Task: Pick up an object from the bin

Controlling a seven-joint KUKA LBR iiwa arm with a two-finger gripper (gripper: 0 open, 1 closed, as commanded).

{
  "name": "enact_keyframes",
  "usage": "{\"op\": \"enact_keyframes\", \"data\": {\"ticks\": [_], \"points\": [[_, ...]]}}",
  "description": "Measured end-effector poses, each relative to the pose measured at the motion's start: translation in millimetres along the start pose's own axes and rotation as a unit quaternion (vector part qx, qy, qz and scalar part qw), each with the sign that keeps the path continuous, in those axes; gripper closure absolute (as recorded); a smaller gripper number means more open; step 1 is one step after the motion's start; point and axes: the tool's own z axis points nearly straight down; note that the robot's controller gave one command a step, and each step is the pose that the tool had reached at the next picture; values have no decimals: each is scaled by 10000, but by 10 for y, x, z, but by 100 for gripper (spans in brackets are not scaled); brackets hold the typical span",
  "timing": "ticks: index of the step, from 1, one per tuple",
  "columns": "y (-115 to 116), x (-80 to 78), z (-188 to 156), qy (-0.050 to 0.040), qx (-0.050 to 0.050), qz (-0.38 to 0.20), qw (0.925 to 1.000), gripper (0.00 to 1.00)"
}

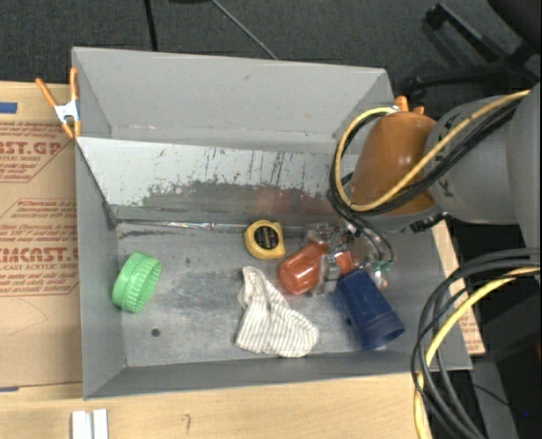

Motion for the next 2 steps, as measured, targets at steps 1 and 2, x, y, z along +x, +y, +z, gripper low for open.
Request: {"op": "enact_keyframes", "data": {"ticks": [1, 2], "points": [[-6, -53, -850, 9, 5, -1, 10000, 100], [-7, -53, -850, 10, 4, -1, 10000, 100]]}}
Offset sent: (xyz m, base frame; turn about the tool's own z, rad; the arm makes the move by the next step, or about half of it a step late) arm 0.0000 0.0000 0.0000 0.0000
